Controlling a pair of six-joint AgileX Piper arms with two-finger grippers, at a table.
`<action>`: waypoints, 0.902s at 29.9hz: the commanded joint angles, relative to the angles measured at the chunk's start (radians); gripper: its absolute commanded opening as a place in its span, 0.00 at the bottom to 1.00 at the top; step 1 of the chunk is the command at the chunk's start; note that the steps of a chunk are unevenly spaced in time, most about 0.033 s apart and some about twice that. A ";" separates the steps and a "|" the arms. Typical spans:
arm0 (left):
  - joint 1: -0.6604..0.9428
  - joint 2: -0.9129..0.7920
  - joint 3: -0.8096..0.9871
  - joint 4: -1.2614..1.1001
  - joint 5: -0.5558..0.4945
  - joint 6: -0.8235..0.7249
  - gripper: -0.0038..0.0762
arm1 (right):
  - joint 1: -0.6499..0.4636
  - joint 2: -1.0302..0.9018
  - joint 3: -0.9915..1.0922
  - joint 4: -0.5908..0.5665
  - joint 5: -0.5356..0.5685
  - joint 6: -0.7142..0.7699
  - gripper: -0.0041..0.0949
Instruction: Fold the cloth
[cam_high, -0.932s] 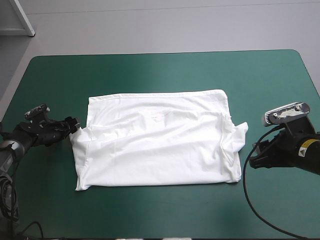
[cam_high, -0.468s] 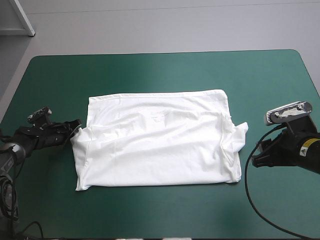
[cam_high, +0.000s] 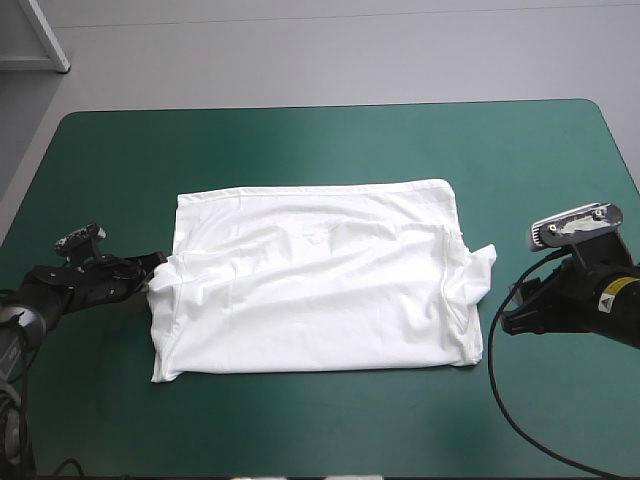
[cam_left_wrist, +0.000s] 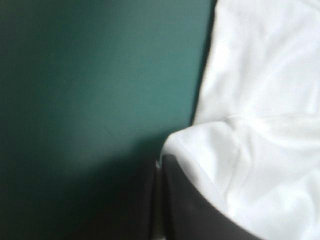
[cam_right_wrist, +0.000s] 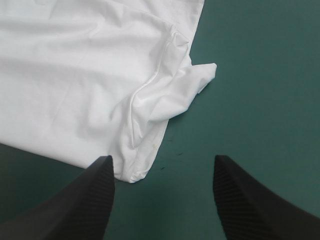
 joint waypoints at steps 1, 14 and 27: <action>-0.003 -0.129 -0.023 -0.075 -0.007 0.014 0.07 | 0.001 -0.006 -0.023 0.008 -0.048 -0.001 0.60; -0.033 -0.252 -0.024 -0.359 0.254 0.260 0.07 | 0.001 -0.006 -0.023 0.015 -0.049 -0.007 0.60; -0.449 -0.166 -0.024 -0.260 -0.009 0.294 0.07 | 0.001 -0.006 -0.023 0.036 -0.040 -0.007 0.60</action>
